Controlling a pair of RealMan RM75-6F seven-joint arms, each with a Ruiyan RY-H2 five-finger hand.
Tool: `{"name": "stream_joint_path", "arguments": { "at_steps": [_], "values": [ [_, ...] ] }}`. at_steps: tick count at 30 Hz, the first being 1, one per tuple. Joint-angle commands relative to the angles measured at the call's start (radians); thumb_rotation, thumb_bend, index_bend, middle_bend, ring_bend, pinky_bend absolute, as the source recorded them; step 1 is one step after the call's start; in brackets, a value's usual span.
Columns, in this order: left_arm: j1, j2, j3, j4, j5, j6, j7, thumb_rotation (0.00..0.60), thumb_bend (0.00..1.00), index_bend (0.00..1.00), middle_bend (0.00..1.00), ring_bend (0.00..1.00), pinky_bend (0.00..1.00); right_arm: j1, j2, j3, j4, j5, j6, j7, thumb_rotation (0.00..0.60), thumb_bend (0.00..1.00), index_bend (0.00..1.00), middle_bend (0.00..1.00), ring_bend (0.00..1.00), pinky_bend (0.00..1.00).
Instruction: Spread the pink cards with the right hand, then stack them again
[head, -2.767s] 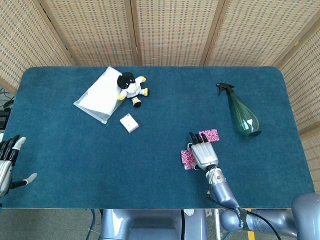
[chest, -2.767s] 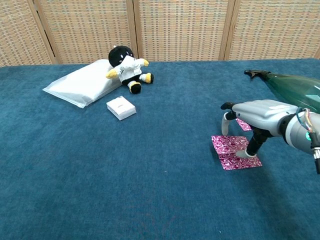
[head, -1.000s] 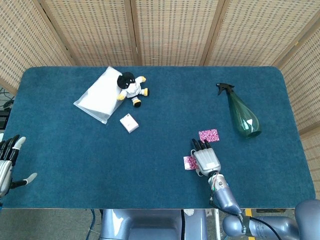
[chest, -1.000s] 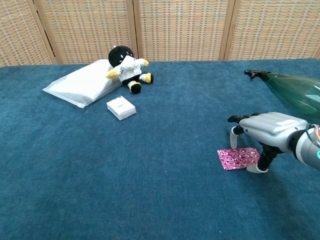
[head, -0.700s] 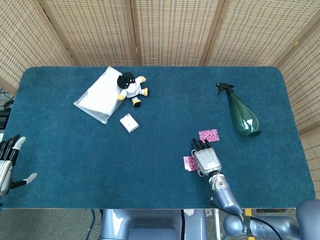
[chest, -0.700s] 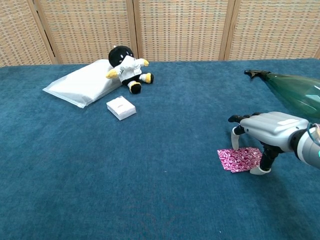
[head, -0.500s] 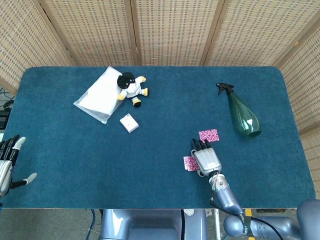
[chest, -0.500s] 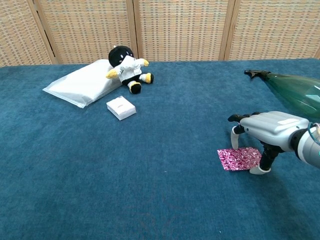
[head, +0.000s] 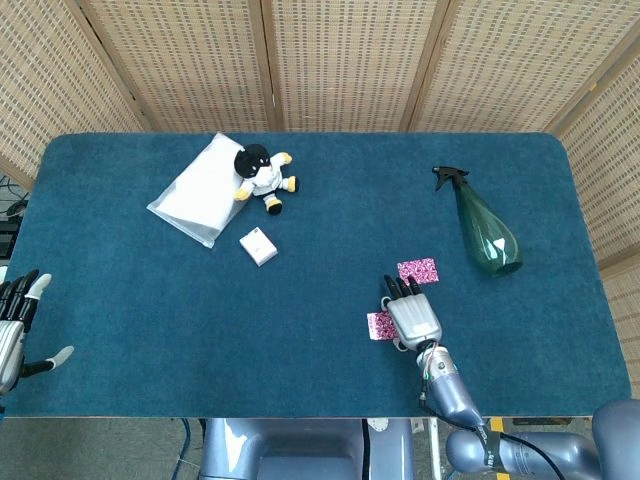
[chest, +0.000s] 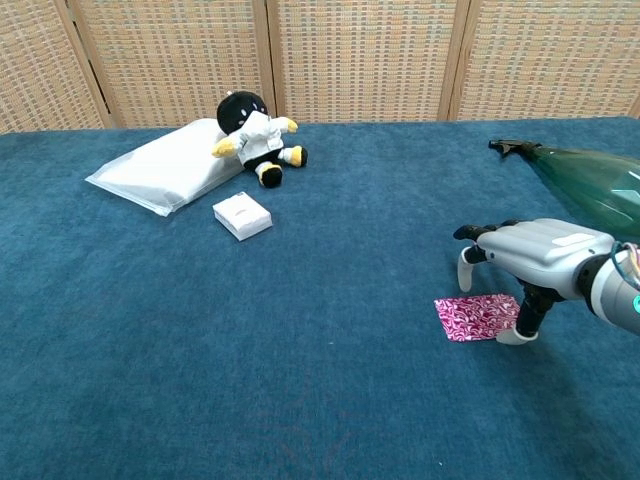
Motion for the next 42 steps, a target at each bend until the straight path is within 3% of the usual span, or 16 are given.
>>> {"name": "stream_joint_path", "arguments": {
  "at_steps": [1, 8, 13, 19, 27, 42],
  "values": [
    [0.0, 0.0, 0.0, 0.0, 0.0, 0.0, 0.0, 0.6, 0.0, 0.0, 0.0, 0.0, 0.0, 0.001, -0.001, 0.0, 0.002, 0.005, 0.0, -0.008, 0.6, 0.22, 0.29, 0.0, 0.0, 0.02],
    [0.0, 0.0, 0.0, 0.001, 0.001, 0.0, -0.001, 0.6, 0.0, 0.0, 0.0, 0.0, 0.0, 0.001, 0.005, 0.007, -0.011, 0.009, 0.003, -0.006, 0.6, 0.21, 0.29, 0.0, 0.0, 0.02],
    [0.0, 0.0, 0.0, 0.001, 0.0, 0.001, 0.0, 0.6, 0.0, 0.0, 0.0, 0.0, 0.0, 0.008, 0.048, 0.051, -0.062, -0.017, 0.022, 0.018, 0.6, 0.21, 0.29, 0.0, 0.0, 0.02],
    [0.0, 0.0, 0.0, 0.002, 0.0, 0.001, 0.0, 0.6, 0.0, 0.0, 0.0, 0.0, 0.0, 0.028, 0.079, 0.089, -0.042, 0.001, 0.016, 0.013, 0.6, 0.21, 0.29, 0.0, 0.0, 0.02],
    [0.001, -0.003, -0.002, 0.001, -0.003, 0.003, 0.007, 0.6, 0.0, 0.0, 0.0, 0.0, 0.0, 0.064, 0.087, 0.116, 0.086, 0.045, -0.061, 0.032, 0.6, 0.22, 0.29, 0.0, 0.0, 0.02],
    [-0.004, 0.002, -0.003, -0.006, -0.011, -0.01, 0.014, 0.6, 0.0, 0.0, 0.0, 0.0, 0.0, 0.109, -0.018, 0.101, 0.413, 0.02, -0.231, 0.131, 0.6, 0.26, 0.3, 0.0, 0.0, 0.02]
  ]
}}
